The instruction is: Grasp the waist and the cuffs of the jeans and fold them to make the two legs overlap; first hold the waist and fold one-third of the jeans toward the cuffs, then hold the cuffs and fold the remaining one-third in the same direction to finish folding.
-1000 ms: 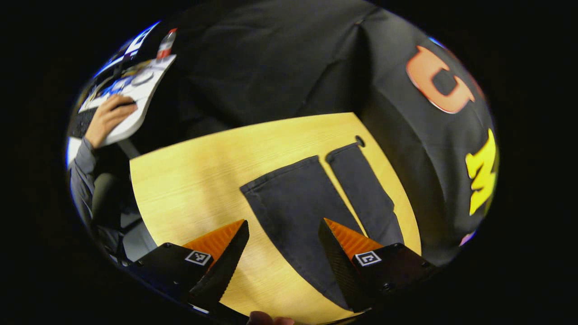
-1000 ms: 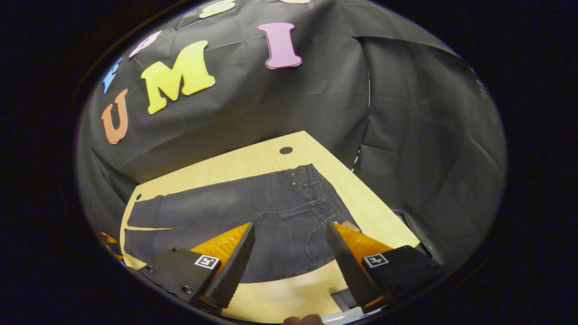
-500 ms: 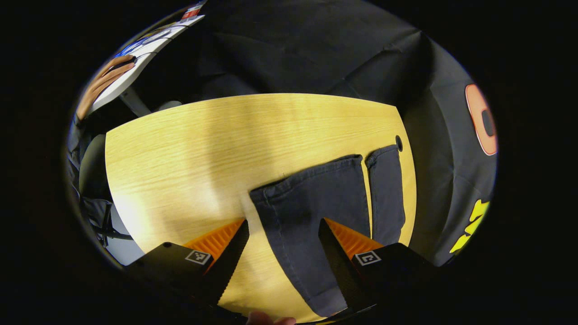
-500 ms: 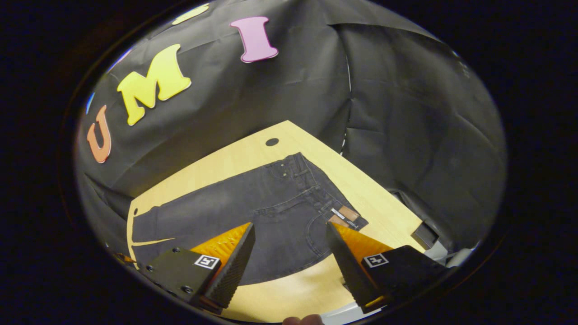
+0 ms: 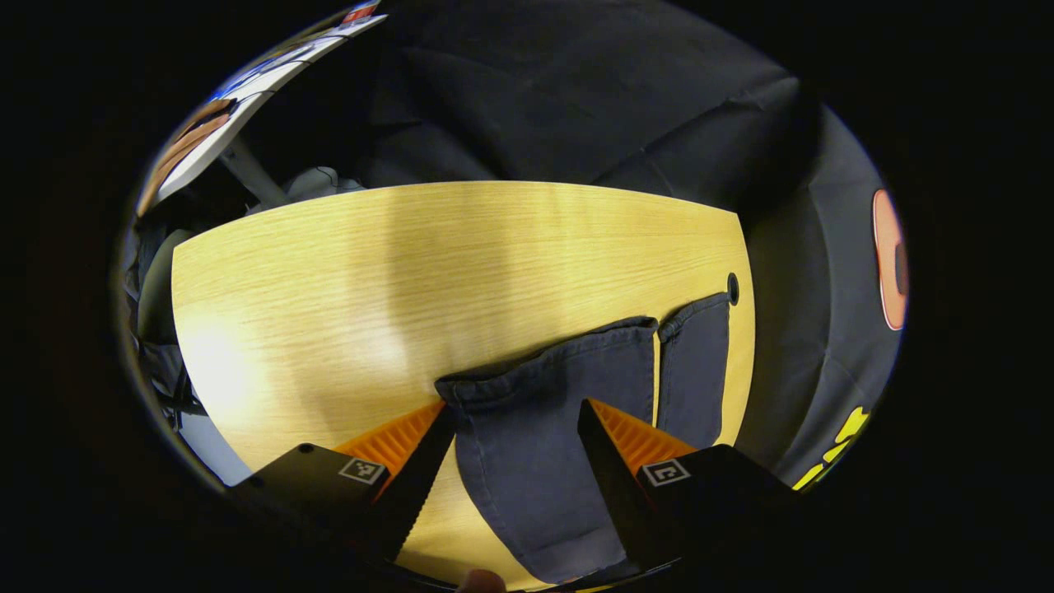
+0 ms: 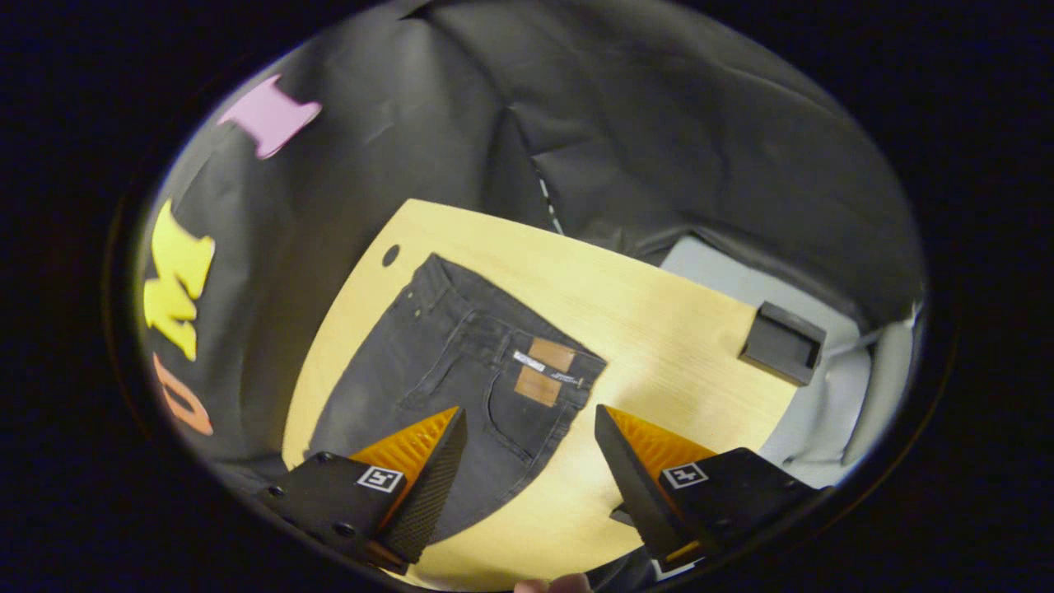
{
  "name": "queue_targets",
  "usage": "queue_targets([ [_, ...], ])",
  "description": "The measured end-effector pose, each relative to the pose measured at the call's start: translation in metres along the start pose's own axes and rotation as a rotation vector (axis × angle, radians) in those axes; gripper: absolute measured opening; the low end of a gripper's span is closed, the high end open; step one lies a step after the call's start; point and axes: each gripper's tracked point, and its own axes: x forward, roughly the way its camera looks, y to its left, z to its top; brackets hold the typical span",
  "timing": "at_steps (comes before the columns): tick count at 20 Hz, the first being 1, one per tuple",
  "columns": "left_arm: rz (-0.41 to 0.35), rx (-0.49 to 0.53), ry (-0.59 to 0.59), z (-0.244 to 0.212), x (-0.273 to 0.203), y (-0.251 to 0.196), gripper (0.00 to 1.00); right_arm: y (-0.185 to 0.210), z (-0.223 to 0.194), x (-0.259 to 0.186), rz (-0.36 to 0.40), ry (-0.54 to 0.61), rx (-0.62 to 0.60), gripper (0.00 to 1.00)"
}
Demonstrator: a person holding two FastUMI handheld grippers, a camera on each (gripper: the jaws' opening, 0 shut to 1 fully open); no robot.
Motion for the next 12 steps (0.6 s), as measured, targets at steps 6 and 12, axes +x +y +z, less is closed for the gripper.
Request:
queue_targets([
  [6,0.03,-0.058,0.022,-0.003,0.005,0.002,0.8,-0.026,0.024,0.036,-0.051,0.044,0.202,0.98],
  [12,0.057,-0.082,0.04,-0.006,0.008,0.006,0.41,-0.007,0.016,0.069,-0.04,0.086,0.157,0.93],
])
